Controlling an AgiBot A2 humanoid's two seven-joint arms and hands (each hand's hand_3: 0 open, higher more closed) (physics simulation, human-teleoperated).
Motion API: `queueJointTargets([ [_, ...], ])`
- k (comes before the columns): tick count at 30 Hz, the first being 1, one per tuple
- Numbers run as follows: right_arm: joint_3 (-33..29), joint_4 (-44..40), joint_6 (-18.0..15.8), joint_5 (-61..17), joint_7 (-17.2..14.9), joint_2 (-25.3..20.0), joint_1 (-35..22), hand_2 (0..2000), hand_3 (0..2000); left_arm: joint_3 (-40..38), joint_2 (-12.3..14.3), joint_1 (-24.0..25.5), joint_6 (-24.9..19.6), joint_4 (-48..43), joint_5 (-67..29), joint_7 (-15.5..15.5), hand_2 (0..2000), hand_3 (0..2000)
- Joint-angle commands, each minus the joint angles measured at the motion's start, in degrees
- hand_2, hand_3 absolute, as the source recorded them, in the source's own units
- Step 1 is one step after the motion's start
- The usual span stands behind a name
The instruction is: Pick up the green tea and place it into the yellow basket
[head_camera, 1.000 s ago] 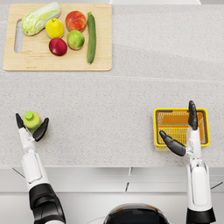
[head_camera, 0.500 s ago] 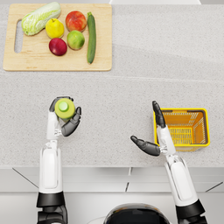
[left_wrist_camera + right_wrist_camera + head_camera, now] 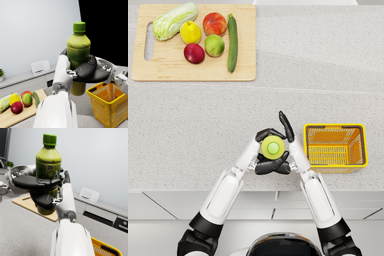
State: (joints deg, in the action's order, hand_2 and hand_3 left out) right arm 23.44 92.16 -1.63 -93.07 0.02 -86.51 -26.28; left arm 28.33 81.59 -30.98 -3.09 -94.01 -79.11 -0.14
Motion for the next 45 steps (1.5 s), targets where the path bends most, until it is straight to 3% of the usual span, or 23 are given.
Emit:
queueJointTargets([
  [1,-0.49,-1.28,-1.05,-0.01,-0.03,-1.21,-2.06,0,0,3.61,0.39,-0.63,0.56,-1.89,-0.06,0.15,2000,2000],
  [3,-0.83,-1.24,-3.65,-0.04,0.05,-1.55,-2.59,0,0,4.37,0.20,-0.64,1.86,-1.49,-0.14,0.27,2000,2000],
  [4,-0.93,-1.24,-4.61,-0.06,0.05,-1.41,-2.43,1361,327,4.34,-0.03,-0.64,2.53,-1.58,-0.18,0.22,2000,2000],
  [5,-0.57,-1.24,-11.21,-0.11,0.21,-1.04,-2.59,2000,653,4.42,-0.37,-0.70,2.02,-1.68,-0.22,0.12,2000,2000],
  [9,0.47,-1.53,-17.49,-0.20,0.25,0.00,-3.24,2000,1960,4.86,-1.57,-0.55,0.39,-2.09,-0.21,0.12,2000,2000],
  [10,0.54,-1.66,-18.30,-0.16,0.34,0.06,-3.71,2000,2000,4.83,-2.09,-0.39,-0.19,-2.55,-0.19,0.13,639,1673],
  [11,0.13,-1.71,-16.94,-0.11,0.15,0.13,-3.85,2000,2000,4.48,-2.53,-0.21,1.02,-2.81,-0.15,0.13,0,1347],
  [13,-2.57,-1.61,-13.55,-0.08,-0.06,-0.20,-4.41,2000,2000,1.37,-3.35,0.48,2.87,-4.81,-0.14,0.19,0,693],
  [15,-9.17,-1.53,-10.26,-0.12,0.10,-1.12,-5.74,2000,2000,-4.33,-4.51,2.06,3.20,-7.62,-0.06,0.18,0,40],
  [18,-17.75,-1.20,-6.69,-0.16,0.64,-1.00,-6.70,2000,2000,-15.11,-4.74,3.60,3.13,-7.65,0.01,0.15,0,0],
  [19,-20.00,-0.74,-9.49,-0.15,0.50,-0.80,-6.45,2000,2000,-17.99,-4.76,4.12,3.12,-6.80,0.02,0.15,0,0],
  [22,-25.82,0.93,-7.90,-0.14,0.25,-0.60,-4.37,2000,2000,-25.67,-4.69,5.82,3.10,-4.72,0.06,0.14,0,0],
  [25,-29.72,0.95,-10.37,-0.12,0.21,-0.79,-1.45,2000,2000,-31.45,-4.46,5.66,3.10,-1.45,0.08,0.14,0,0],
  [26,-30.22,0.32,-8.43,-0.11,-1.49,-0.90,-0.50,2000,2000,-31.92,-4.41,5.88,3.10,-0.38,0.09,0.14,0,0],
  [30,-31.64,-4.30,-7.06,-0.11,-14.03,-0.78,0.25,2000,2000,-32.82,-4.18,7.56,3.10,1.43,0.11,0.14,0,0],
  [33,-32.22,-6.97,-6.52,-0.12,-17.72,-0.59,0.08,2000,2000,-32.97,-3.98,7.66,3.09,1.51,0.11,0.14,0,0],
  [34,-31.92,-7.55,-6.75,-0.13,-18.41,-0.54,0.19,639,1673,-32.94,-3.91,7.56,3.09,1.88,0.11,0.14,0,0],
  [35,-31.52,-7.25,-5.84,-0.12,-19.01,-0.57,0.56,0,1347,-32.25,-3.83,7.17,3.09,2.28,0.11,0.14,0,0],
  [36,-31.11,-6.76,-4.48,-0.11,-19.30,-0.58,0.74,0,1020,-31.22,-3.74,6.90,3.09,2.21,0.12,0.14,0,0],
  [37,-30.58,-4.81,-2.75,-0.10,-17.18,-0.62,1.10,0,693,-30.42,-3.63,6.60,3.09,2.21,0.12,0.14,0,0],
  [39,-29.17,-0.27,-0.61,-0.09,-8.84,-0.23,-0.66,0,40,-29.98,-3.34,3.66,3.09,2.31,0.11,0.14,0,0],
  [42,-28.36,2.37,0.81,-0.09,-3.27,0.96,-6.04,0,0,-31.08,-4.01,-3.00,3.09,2.81,0.10,0.14,0,0],
  [45,-30.46,0.36,1.33,-0.09,-1.21,1.40,-8.54,0,0,-34.20,-4.16,-6.61,3.09,5.29,0.10,0.14,0,0],
])
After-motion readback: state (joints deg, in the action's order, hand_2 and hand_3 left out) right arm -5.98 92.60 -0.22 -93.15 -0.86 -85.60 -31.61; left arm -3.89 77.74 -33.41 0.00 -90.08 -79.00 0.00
